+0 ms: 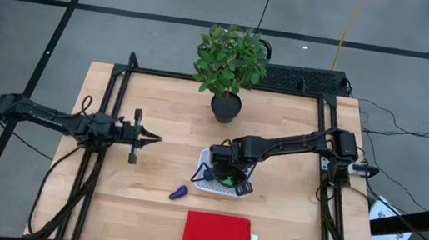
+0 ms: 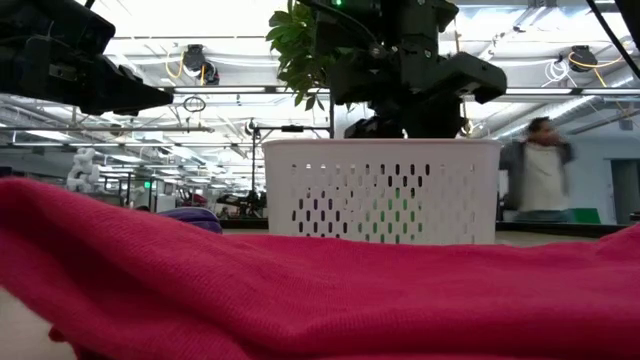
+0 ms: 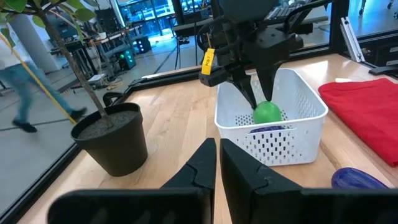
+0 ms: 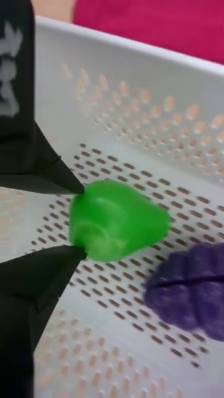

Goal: Pick and placing Produce into tupperware
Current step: Put the green pear into the white bin, then put the violet eggplant into the white bin

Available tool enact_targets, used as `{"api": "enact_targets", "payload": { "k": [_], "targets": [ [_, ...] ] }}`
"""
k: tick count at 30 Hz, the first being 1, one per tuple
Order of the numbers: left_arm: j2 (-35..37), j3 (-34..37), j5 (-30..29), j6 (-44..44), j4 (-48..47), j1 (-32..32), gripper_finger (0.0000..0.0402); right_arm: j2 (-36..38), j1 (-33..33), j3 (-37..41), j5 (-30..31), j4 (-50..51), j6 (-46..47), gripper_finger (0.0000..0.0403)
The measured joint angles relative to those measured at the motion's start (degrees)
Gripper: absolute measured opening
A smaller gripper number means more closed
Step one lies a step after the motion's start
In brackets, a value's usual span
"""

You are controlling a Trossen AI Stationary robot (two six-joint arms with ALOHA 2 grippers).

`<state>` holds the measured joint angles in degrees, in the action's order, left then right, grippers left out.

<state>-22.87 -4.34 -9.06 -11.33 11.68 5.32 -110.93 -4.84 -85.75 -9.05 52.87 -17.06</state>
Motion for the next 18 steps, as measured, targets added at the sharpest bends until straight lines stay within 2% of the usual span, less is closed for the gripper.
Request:
{"api": "enact_targets", "payload": {
  "k": [4, 18],
  "targets": [
    [0.01, 0.0, -0.01, 0.0, 0.01, 0.02, 0.0026, 0.02, 0.0, -1.88, 0.01, 4.26, 0.06, 0.0131],
    [0.0, 0.0, -0.02, 0.04, 0.04, 0.0, 0.0026, 0.11, 0.0, -3.57, -0.01, 5.84, 0.11, 0.0123]
  ]
}}
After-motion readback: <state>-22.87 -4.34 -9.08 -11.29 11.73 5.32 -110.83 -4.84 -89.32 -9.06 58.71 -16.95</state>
